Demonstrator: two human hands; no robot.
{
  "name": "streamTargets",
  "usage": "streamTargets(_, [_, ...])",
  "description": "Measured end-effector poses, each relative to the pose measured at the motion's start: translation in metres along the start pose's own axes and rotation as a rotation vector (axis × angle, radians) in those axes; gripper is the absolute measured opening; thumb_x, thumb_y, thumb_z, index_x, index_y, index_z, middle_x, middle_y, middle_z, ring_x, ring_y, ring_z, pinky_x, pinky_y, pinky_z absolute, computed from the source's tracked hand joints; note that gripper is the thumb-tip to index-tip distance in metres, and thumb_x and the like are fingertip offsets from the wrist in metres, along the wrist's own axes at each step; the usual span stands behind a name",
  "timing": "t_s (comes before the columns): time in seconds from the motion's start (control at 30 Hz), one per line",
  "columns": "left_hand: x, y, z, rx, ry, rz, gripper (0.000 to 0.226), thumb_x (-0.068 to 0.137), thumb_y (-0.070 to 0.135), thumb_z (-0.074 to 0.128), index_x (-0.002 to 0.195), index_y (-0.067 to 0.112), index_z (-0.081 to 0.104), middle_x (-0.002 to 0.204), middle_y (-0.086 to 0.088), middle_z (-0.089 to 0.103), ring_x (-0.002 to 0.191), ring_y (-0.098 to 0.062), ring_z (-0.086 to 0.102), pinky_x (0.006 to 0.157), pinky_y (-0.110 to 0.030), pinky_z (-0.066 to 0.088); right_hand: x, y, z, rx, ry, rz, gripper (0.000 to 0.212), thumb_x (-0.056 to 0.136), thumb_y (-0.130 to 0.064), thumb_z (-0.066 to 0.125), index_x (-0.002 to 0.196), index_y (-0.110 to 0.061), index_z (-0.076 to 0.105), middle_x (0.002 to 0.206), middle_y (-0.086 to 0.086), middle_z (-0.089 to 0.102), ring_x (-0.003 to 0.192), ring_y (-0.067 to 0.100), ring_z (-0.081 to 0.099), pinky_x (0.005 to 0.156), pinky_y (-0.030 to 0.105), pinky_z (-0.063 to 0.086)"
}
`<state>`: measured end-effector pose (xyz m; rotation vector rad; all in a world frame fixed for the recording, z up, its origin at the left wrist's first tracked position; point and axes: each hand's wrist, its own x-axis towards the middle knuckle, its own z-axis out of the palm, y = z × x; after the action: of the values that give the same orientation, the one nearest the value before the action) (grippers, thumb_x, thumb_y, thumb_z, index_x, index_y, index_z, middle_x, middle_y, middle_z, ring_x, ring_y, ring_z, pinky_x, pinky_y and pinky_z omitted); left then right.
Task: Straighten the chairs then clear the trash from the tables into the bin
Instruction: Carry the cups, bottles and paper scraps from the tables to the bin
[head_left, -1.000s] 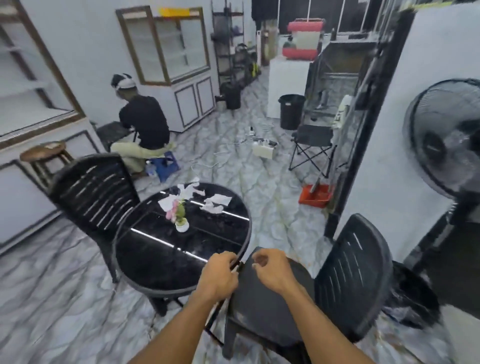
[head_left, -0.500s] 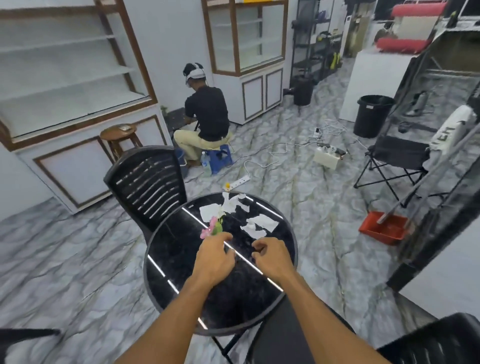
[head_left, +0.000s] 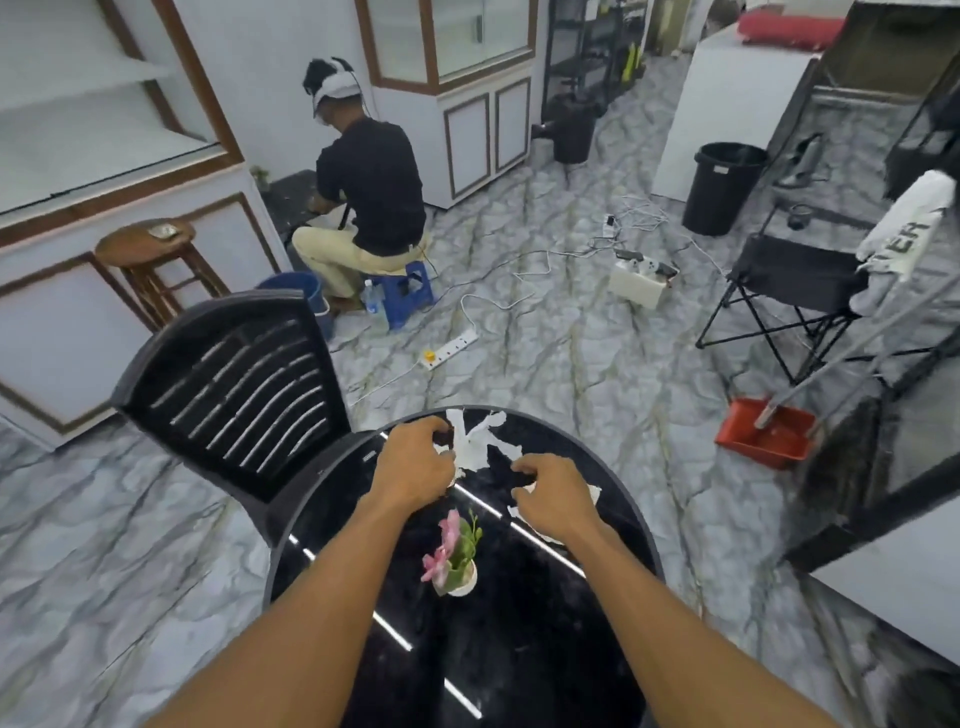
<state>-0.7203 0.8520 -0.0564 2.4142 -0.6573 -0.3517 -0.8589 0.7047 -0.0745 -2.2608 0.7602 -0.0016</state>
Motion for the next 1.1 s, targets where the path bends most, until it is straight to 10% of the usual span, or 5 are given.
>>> streamTargets(0.43, [0.131, -0.060, 0.085, 0.679, -0.635, 0.422, 0.116, 0.074, -0.016, 0.056, 0.156, 0.042, -0.003, 0.162, 0.001, -0.026, 0.152, -0.034, -0.010, 0.106, -0.057, 0.041, 0.059, 0.073, 0.082, -0.387, -0.208, 0.263, 0.072, 0.082, -0.006, 0.061, 0.148, -0.023, 0.035, 0.152, 0.000, 0.031, 0.137, 0.022, 0.030, 0.100, 0.039, 0.047])
streamTargets(0.7, [0.143, -0.092, 0.092, 0.665, -0.662, 0.488, 0.076, 0.084, -0.012, 0.053, 0.149, 0.026, 0.042, 0.155, -0.003, 0.032, 0.136, -0.026, 0.037, 0.101, -0.042, 0.047, 0.059, 0.077, 0.108, -0.375, -0.080, 0.261, 0.043, 0.067, 0.014, 0.041, 0.080, -0.015, 0.069, 0.087, -0.003, 0.062, 0.083, 0.014, 0.059, 0.063, 0.029, 0.055])
streamTargets(0.83, [0.127, -0.118, 0.091, 0.471, -0.582, 0.329, 0.033, 0.079, -0.010, 0.055, 0.100, 0.008, 0.072, 0.113, -0.008, 0.065, 0.107, -0.029, 0.063, 0.089, -0.040, 0.054, 0.053, 0.051, 0.113, -0.330, -0.102, 0.251, 0.027, 0.069, 0.015, 0.045, 0.062, -0.010, 0.052, 0.066, -0.004, 0.042, 0.062, 0.014, 0.045, 0.045, 0.021, 0.030])
streamTargets(0.97, [0.103, -0.120, 0.082, 0.474, -0.535, 0.264, 0.029, 0.069, -0.012, 0.046, 0.053, 0.012, 0.042, 0.061, -0.002, 0.046, 0.063, -0.024, 0.051, 0.052, -0.031, 0.039, 0.054, 0.041, 0.118, -0.197, -0.023, 0.266, 0.021, 0.057, 0.010, 0.034, 0.053, -0.009, 0.041, 0.054, -0.001, 0.033, 0.050, 0.016, 0.032, 0.041, 0.035, 0.034])
streamTargets(1.1, [0.092, -0.108, 0.068, 0.356, -0.451, 0.206, 0.018, 0.073, -0.010, 0.048, 0.068, 0.003, 0.059, 0.064, -0.003, 0.051, 0.063, -0.022, 0.051, 0.048, -0.026, 0.036, 0.055, 0.027, 0.110, -0.034, 0.106, 0.301, 0.032, 0.076, 0.008, 0.047, 0.076, -0.007, 0.075, 0.078, 0.008, 0.071, 0.071, 0.024, 0.066, 0.063, 0.033, 0.055])
